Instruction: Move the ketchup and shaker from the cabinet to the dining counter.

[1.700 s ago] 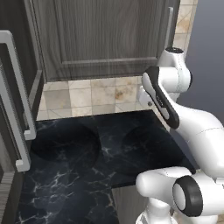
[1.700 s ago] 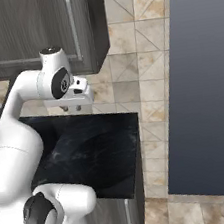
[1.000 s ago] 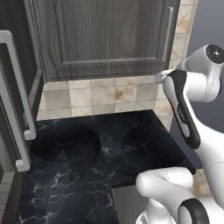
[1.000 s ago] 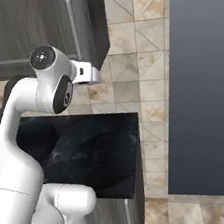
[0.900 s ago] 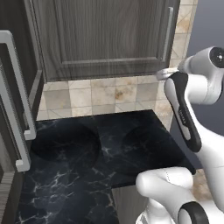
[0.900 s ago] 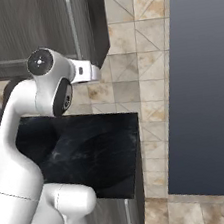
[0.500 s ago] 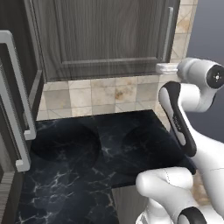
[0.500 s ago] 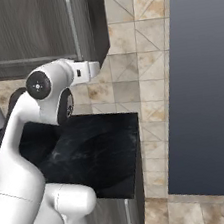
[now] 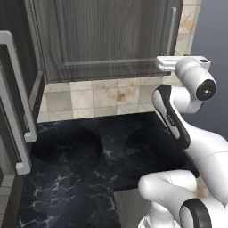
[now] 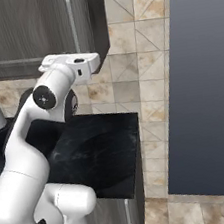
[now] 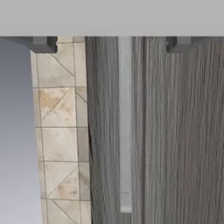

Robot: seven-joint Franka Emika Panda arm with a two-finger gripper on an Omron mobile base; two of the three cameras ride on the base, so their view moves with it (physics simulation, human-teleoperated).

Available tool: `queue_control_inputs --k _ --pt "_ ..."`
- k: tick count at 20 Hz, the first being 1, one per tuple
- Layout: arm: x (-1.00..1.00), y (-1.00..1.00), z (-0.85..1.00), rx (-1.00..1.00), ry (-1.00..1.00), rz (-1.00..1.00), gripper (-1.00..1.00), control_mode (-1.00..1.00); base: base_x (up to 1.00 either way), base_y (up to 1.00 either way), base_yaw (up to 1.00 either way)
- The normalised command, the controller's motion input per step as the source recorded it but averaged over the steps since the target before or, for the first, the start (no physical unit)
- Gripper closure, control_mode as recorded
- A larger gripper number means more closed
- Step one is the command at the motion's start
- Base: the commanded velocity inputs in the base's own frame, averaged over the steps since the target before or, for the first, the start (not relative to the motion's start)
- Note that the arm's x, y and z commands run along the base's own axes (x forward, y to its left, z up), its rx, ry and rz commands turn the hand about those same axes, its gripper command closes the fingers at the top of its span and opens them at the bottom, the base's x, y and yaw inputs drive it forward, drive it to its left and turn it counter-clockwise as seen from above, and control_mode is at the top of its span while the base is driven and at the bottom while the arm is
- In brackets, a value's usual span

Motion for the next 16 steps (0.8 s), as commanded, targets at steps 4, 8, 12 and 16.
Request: queue_control_inputs --k 4,8,12,16 --pt "0.25 0.0 0.41 0.0 -0.02 -0.04 -1.0 -1.0 0.0 0.0 0.0" --pt "0.33 0.0 0.26 0.0 0.0 -0.01 -1.0 -1.0 0.0 0.0 0.0" --pt "0.5 0.0 0.04 0.0 0.0 0.0 -1.0 -1.0 0.0 0.0 0.0" --pt "0.57 0.0 0.0 0.0 0.0 0.0 -1.0 -1.0 0.0 0.0 0.0"
